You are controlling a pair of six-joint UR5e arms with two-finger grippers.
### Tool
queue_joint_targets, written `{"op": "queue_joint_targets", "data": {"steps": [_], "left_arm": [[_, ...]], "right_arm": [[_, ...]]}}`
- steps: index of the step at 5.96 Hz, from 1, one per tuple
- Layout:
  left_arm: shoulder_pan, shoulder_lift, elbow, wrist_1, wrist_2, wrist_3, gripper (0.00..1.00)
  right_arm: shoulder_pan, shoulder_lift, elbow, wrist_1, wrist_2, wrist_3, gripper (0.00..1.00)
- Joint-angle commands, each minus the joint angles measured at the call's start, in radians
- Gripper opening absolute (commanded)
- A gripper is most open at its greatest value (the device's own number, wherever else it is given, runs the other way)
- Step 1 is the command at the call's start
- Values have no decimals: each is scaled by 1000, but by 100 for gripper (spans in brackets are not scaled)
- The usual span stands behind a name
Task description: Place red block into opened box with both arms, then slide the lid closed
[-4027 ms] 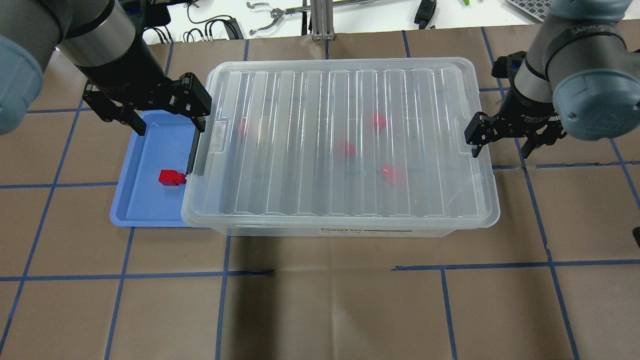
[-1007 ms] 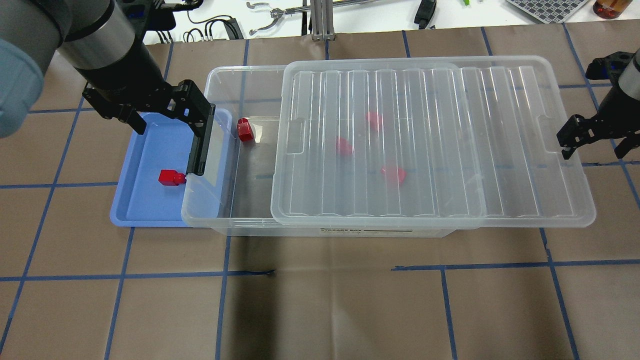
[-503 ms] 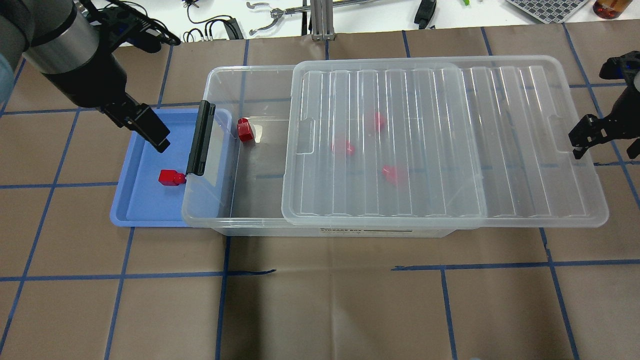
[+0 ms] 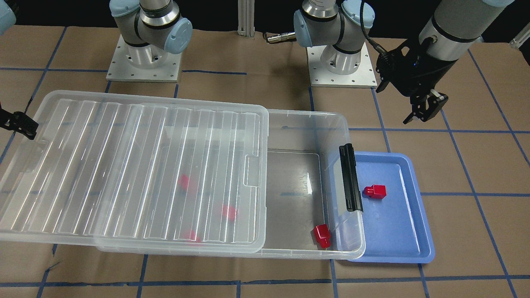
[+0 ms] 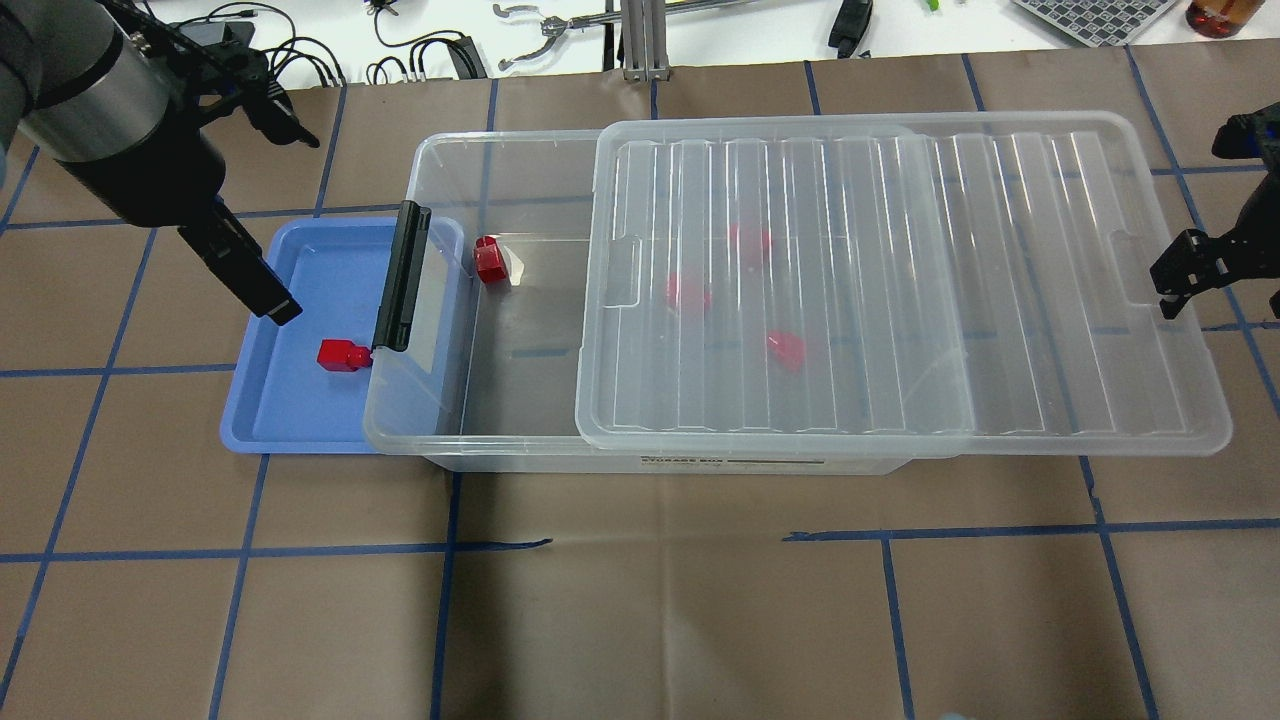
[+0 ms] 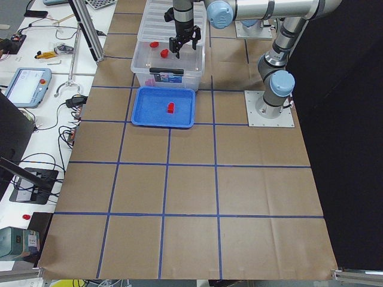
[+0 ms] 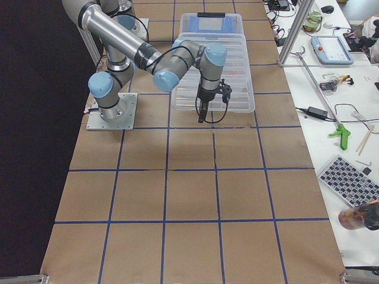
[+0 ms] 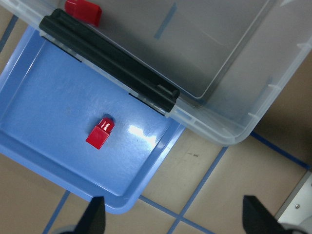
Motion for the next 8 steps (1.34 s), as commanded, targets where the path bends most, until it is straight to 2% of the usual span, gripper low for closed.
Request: {"op": "queue_joint_targets", "data": {"steps": [1, 3, 4, 5, 6, 7, 8], "left_arm": [[43, -3, -14, 6, 4, 183, 98], [130, -16, -16, 41, -6, 409, 98], [179, -57, -19, 45, -9, 506, 98], [175, -126, -23, 110, -8, 526, 98], [160, -191, -45, 185, -8, 526, 98], [134, -264, -54, 262, -11, 526, 98], [94, -320, -52, 322, -14, 533, 98]], "right_arm": [[15, -45, -50, 25, 10, 52, 100], [166, -96, -148, 218, 13, 263, 100], [263, -105, -229, 346, 14, 404, 100], [346, -101, -318, 471, 46, 530, 100], [415, -96, -360, 508, 133, 683, 100], [484, -95, -363, 507, 173, 734, 100], [521, -87, -364, 501, 174, 720, 100]]}}
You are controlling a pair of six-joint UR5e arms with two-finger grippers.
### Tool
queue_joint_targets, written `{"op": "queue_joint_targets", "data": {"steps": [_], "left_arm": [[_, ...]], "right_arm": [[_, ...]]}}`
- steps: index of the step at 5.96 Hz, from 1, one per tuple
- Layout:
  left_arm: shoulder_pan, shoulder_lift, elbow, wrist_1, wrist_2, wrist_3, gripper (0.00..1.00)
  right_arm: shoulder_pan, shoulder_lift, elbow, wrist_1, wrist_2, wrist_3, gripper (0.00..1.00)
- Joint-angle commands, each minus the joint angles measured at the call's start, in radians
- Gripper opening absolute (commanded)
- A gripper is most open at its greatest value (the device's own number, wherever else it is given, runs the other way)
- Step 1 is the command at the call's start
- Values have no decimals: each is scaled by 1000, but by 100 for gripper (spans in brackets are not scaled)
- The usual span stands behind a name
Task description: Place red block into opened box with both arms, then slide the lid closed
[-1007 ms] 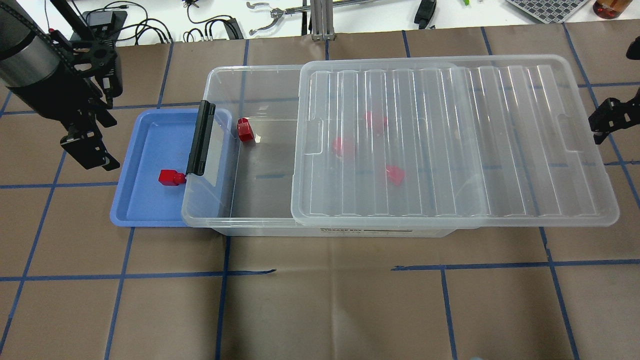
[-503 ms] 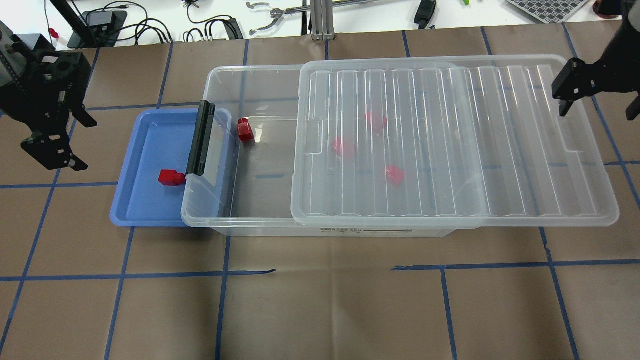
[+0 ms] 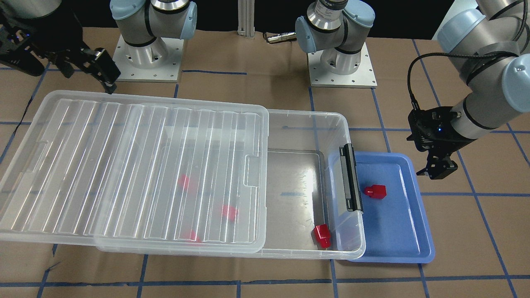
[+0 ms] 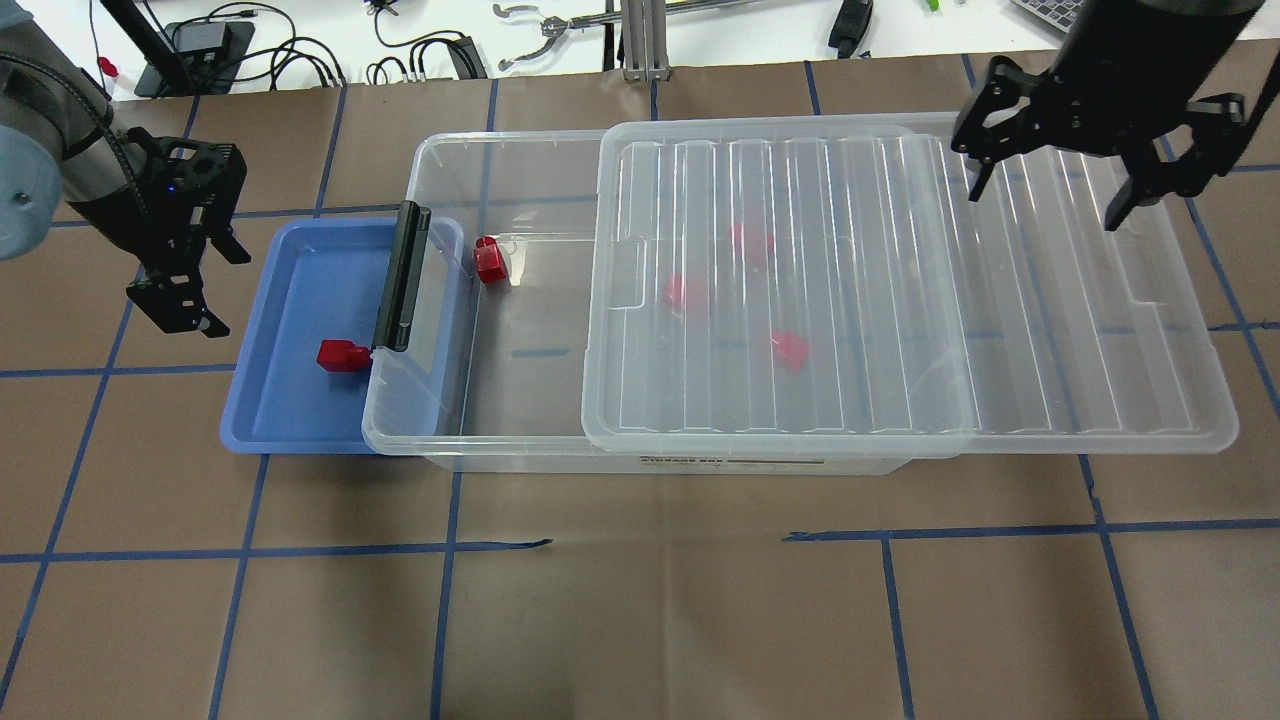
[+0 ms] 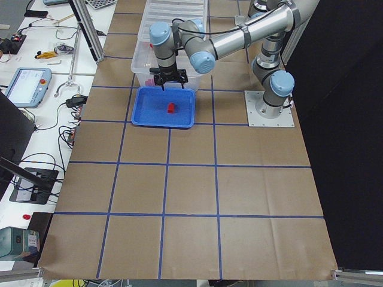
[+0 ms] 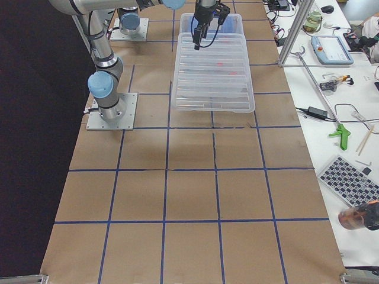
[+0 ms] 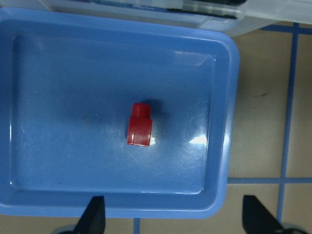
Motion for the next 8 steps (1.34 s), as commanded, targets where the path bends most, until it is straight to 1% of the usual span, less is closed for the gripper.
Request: {"op": "queue_joint_targets", "data": {"steps": [1, 2, 4, 5, 6, 7, 8], "left_arm": [[-41, -115, -10, 118, -1, 27, 98], [-51, -173, -13, 164, 0, 87, 98], [-54, -223, -41, 245, -1, 70, 98], [-57, -240, -99, 358, 6, 69, 98], [-55, -243, -140, 391, 13, 70, 98], [-55, -246, -145, 390, 16, 70, 96], [-55, -239, -148, 388, 16, 69, 87]], "right_arm": [[48, 10, -3, 0, 16, -37, 100], [44, 12, -8, -1, 15, -126, 100], [44, 16, 1, -5, 16, -128, 100], [44, 20, 4, -20, 16, -124, 100], [44, 21, 12, -32, 18, -121, 100], [44, 21, 14, -32, 18, -122, 100], [44, 21, 15, -31, 18, -121, 100]]}}
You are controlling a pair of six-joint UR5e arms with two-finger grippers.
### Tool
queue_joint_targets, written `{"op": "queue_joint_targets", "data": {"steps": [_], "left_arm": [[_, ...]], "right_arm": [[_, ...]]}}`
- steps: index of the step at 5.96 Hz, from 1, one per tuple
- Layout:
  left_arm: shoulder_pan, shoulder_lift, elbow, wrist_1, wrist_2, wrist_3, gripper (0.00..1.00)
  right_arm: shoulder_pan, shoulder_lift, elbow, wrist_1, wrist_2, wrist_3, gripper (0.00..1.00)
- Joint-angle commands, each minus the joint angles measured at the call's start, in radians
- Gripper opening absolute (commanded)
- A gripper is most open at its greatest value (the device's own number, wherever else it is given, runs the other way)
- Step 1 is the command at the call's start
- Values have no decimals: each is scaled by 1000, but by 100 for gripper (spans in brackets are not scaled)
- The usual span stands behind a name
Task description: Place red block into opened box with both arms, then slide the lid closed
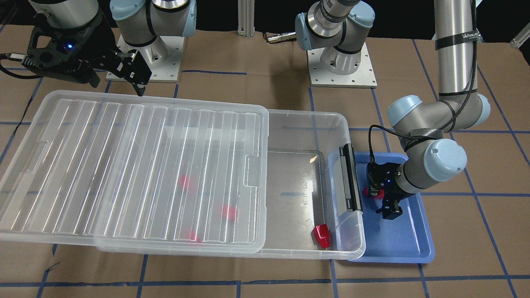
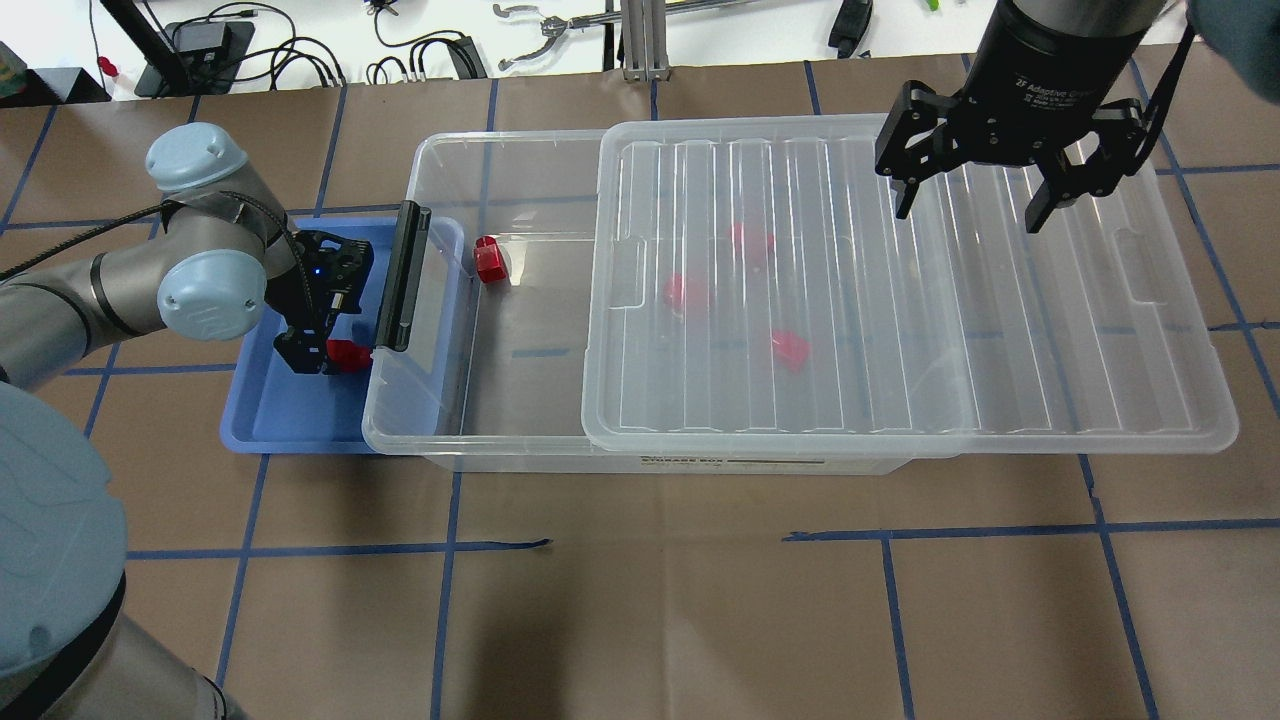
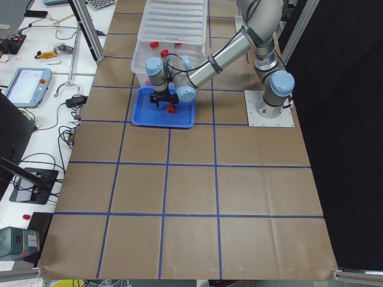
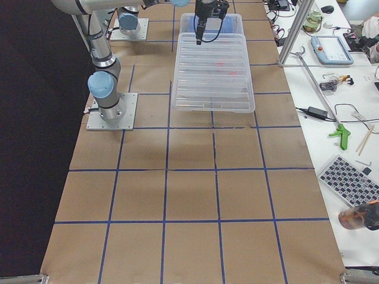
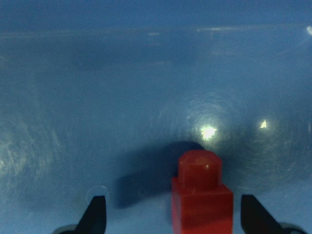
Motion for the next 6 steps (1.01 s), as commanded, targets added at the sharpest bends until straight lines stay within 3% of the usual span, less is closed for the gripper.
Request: {"op": "queue_joint_targets", "data": {"steps": [1, 2, 3, 4, 6], "left_arm": [[0, 13, -3, 4, 0, 2, 49], [0, 21, -5, 4, -2, -3, 21], [0, 31, -3, 2, 1, -4, 10], [0, 40, 18, -4, 3, -3, 5], [-1, 170, 72, -163, -2, -50, 5]], "right_arm": [[0, 0, 2, 0, 0, 1, 100], [0, 0, 2, 2, 0, 2, 100], [0, 0, 2, 2, 0, 2, 100], [0, 0, 2, 2, 0, 1, 100], [-2, 0, 3, 2, 0, 1, 100]]}}
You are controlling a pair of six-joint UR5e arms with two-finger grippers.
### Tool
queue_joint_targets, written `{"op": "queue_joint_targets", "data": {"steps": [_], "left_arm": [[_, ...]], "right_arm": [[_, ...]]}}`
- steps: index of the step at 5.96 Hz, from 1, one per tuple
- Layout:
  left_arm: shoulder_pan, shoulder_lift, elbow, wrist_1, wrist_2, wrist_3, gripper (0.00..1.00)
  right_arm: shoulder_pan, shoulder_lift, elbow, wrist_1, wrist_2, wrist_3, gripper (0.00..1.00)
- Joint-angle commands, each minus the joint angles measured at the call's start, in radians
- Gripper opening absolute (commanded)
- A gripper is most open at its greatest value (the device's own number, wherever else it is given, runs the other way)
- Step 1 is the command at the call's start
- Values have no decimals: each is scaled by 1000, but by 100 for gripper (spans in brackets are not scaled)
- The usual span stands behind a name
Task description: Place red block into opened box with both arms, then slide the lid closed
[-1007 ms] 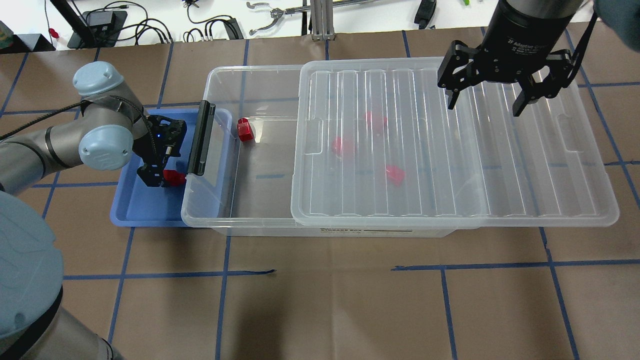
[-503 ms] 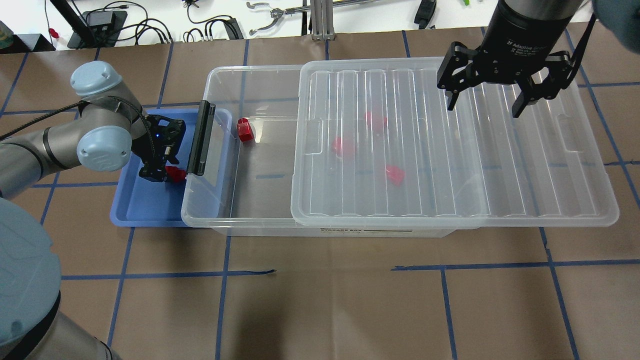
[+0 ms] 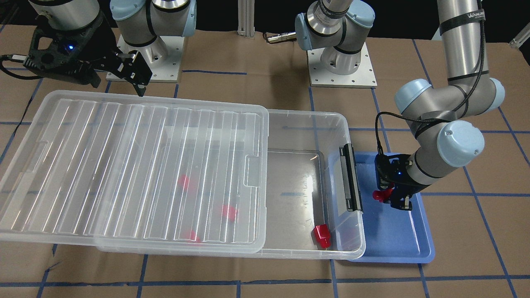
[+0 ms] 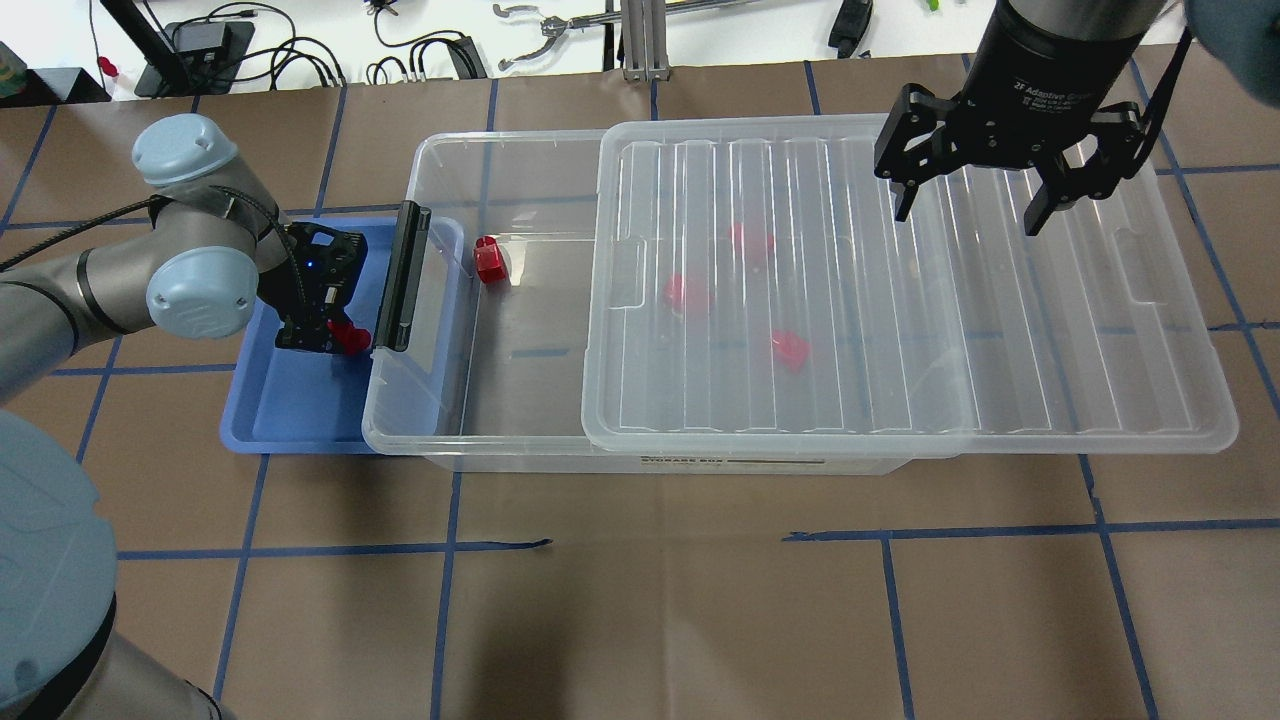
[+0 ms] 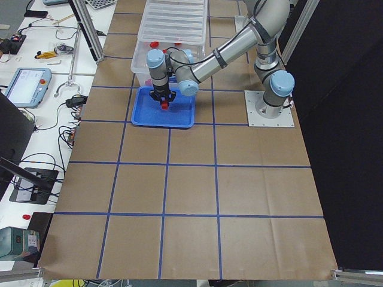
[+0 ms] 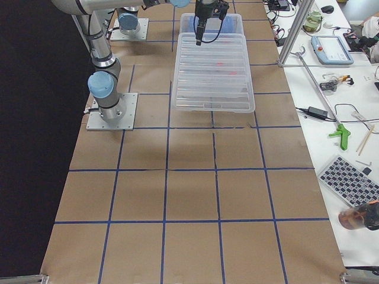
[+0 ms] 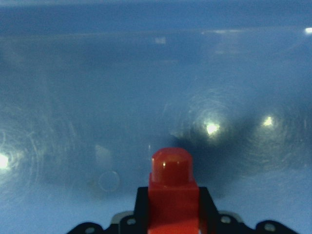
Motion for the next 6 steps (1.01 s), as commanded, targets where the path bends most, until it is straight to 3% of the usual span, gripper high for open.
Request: {"op": "queue_joint_targets", "data": {"steps": [1, 3, 6], "left_arm": [[-1, 118, 42, -151, -11, -44, 4], [-2, 215, 113, -355, -22, -82, 4], [-28, 244, 125, -400, -63, -146, 3]], "right_arm": [[-1, 0, 0, 0, -2, 0, 100], [-1, 0, 0, 2, -2, -3, 100], [0, 0, 0, 2, -2, -3, 100]]}}
